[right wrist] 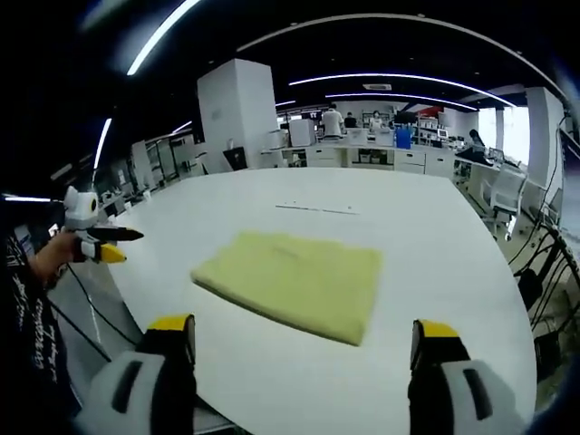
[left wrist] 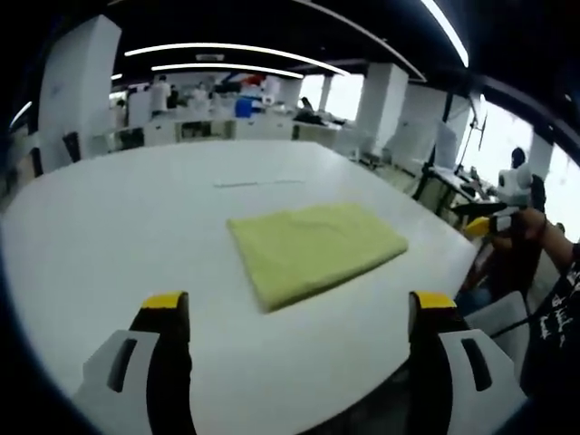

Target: Fold the garment on the visible template until the final outline fits inside the template.

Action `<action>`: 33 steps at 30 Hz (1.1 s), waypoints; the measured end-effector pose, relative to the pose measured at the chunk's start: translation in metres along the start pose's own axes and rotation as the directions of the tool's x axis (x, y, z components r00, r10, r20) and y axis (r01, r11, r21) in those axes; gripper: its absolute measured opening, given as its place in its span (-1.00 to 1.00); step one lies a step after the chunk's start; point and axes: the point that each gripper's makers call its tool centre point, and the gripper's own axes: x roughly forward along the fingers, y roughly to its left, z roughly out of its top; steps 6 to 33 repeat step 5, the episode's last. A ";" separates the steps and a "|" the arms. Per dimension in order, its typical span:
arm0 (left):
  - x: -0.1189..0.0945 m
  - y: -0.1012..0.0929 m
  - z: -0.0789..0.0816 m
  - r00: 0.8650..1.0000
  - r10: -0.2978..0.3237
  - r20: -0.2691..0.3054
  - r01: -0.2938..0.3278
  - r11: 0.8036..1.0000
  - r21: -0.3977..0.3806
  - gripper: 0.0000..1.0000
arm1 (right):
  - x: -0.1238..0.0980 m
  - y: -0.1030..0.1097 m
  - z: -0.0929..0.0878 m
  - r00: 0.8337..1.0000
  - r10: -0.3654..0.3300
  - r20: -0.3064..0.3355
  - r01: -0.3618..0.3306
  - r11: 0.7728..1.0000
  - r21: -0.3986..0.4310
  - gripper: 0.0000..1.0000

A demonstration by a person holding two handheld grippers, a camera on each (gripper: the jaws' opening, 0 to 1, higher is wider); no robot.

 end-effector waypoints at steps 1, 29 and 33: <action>0.000 -0.001 0.000 1.000 -0.003 0.000 0.003 1.000 -0.001 0.93 | 0.000 0.001 -0.001 1.000 0.001 -0.003 -0.001 1.000 0.000 0.99; -0.001 -0.001 -0.001 1.000 -0.007 0.000 0.007 1.000 -0.014 0.93 | 0.000 0.001 -0.002 1.000 -0.003 0.002 0.003 1.000 0.006 0.99; -0.001 -0.001 -0.001 1.000 -0.007 0.000 0.007 1.000 -0.014 0.93 | 0.000 0.001 -0.002 1.000 -0.003 0.002 0.003 1.000 0.006 0.99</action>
